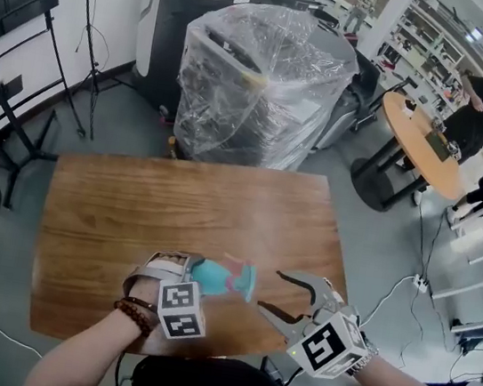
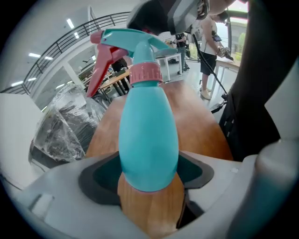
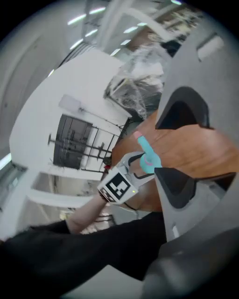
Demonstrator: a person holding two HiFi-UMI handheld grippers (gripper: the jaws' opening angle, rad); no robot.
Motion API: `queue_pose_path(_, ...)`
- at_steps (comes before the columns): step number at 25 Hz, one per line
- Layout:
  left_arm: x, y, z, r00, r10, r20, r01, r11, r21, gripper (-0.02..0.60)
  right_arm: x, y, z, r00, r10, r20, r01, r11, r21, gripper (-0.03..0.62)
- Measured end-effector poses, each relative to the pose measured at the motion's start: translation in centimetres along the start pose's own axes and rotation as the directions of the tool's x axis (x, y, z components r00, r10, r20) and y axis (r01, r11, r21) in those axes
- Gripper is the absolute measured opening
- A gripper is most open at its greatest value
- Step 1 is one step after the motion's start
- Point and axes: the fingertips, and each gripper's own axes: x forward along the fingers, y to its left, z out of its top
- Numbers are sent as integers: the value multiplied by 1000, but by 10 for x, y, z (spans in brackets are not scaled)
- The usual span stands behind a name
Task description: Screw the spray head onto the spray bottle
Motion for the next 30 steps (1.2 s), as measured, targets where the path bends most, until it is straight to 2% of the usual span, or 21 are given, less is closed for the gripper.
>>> queue_pose_path(1, 0, -4, -1, 1000, -26, -1, 26, 999, 26, 388, -1, 4, 4, 1000, -25, -7, 24, 988, -150, 241)
queue_pose_path(2, 1, -8, -2, 999, -52, -5, 53, 997, 55, 388, -1, 9, 5, 999, -49, -14, 42, 951, -305, 241)
queue_pose_path(3, 1, -13, -3, 997, -79, -9, 80, 994, 81, 388, 0, 15, 5, 997, -70, -22, 52, 884, -464, 241)
queue_pose_path(4, 2, -18, -3, 994, -107, -12, 107, 989, 101, 389, 1, 23, 2, 996, -90, -28, 53, 785, -617, 241)
queue_pose_path(5, 2, -23, -2, 991, -133, -13, 134, 984, 116, 388, 4, 31, 0, 994, -102, -28, 48, 666, -744, 241)
queue_pose_path(6, 1, -28, -2, 987, -158, -14, 158, 979, 129, 389, 7, 41, -3, 994, -103, -24, 37, 554, -832, 241)
queue_pose_path(7, 1, -32, 0, 984, -178, -16, 179, 974, 140, 390, 12, 51, -7, 995, -92, -22, 24, 472, -881, 241)
queue_pose_path(8, 1, -36, 1, 981, -194, -18, 194, 969, 153, 390, 16, 59, -11, 997, -77, -25, 10, 422, -906, 241)
queue_pose_path(11, 1, -45, 6, 974, -224, -27, 225, 956, 190, 390, 26, 77, -20, 999, -37, -33, -18, 356, -934, 241)
queue_pose_path(15, -1, -53, 16, 970, -243, -25, 242, 942, 232, 390, 37, 87, -23, 999, -3, -52, -49, 312, -949, 236)
queue_pose_path(16, -2, -54, 19, 970, -240, -22, 238, 941, 240, 390, 38, 87, -23, 998, 0, -58, -56, 311, -949, 212)
queue_pose_path(18, -2, -53, 21, 975, -223, -18, 221, 943, 247, 390, 39, 86, -23, 997, 1, -73, -69, 337, -939, 155)
queue_pose_path(19, -2, -50, 21, 978, -210, -16, 207, 947, 247, 390, 40, 84, -24, 996, 2, -85, -80, 372, -925, 137)
queue_pose_path(20, -1, -48, 21, 981, -192, -15, 189, 950, 246, 390, 41, 82, -25, 995, 10, -103, -97, 431, -897, 123)
queue_pose_path(22, 0, -42, 22, 990, -143, -14, 142, 959, 244, 388, 42, 78, -28, 987, 46, -152, -149, 608, -780, 123)
queue_pose_path(24, 2, -34, 22, 996, -88, -10, 88, 970, 225, 389, 46, 71, -31, 978, 92, -188, -186, 799, -571, 123)
queue_pose_path(25, 3, -31, 23, 998, -59, -7, 59, 976, 209, 389, 49, 66, -33, 973, 122, -195, -197, 877, -437, 123)
queue_pose_path(26, 5, -27, 23, 1000, -31, -4, 31, 981, 190, 388, 52, 62, -35, 969, 154, -194, -206, 934, -292, 123)
queue_pose_path(27, 6, -24, 23, 1000, -6, -3, 6, 985, 172, 388, 54, 58, -36, 965, 183, -189, -213, 965, -152, 123)
queue_pose_path(28, 7, -22, 24, 1000, 14, -2, -14, 988, 157, 388, 55, 54, -36, 961, 207, -182, -217, 976, -34, 123)
queue_pose_path(30, 9, -21, 24, 999, 38, -2, -37, 990, 136, 388, 55, 50, -35, 958, 229, -173, -218, 973, 82, 123)
